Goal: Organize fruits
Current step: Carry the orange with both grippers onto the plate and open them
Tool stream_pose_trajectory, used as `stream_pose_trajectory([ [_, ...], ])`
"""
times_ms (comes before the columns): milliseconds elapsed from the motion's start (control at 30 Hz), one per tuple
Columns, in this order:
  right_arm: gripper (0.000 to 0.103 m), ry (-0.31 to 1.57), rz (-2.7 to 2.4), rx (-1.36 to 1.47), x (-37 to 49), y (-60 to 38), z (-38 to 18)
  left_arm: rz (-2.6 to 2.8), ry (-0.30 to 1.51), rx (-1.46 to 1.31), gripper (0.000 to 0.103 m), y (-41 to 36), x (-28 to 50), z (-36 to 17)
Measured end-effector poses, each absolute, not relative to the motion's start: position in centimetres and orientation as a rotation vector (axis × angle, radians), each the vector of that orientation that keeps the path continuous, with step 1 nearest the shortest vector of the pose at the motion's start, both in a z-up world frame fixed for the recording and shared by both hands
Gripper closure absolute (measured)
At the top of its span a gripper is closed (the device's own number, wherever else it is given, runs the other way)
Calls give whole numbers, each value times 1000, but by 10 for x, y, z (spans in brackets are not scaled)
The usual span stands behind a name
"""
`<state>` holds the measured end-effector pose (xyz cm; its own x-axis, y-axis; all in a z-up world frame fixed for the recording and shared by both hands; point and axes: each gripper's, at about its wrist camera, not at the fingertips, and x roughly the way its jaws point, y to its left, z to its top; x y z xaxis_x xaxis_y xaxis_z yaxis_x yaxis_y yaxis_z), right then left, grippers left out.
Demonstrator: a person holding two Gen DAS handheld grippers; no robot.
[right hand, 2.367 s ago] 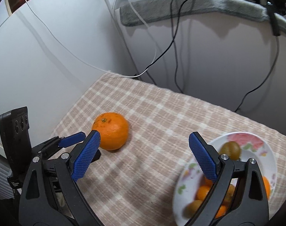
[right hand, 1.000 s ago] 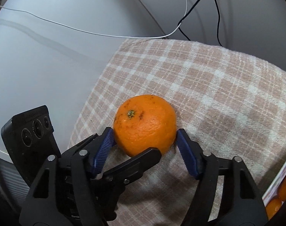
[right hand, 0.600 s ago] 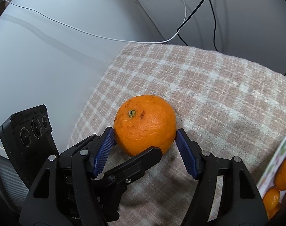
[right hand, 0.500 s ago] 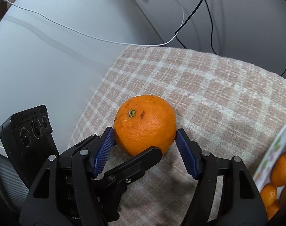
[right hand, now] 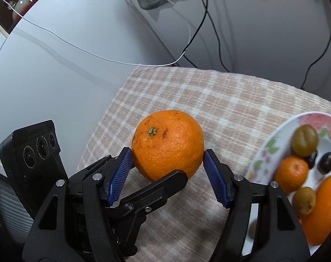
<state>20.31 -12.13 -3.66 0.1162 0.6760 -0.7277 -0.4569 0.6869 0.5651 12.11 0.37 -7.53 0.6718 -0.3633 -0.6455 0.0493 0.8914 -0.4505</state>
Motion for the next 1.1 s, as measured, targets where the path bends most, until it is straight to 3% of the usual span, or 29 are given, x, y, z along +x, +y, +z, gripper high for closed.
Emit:
stream_pose_trajectory([
  [1100, 33, 1166, 687, 212, 199, -209, -25, -360, 844, -349, 34, -82, 144, -68],
])
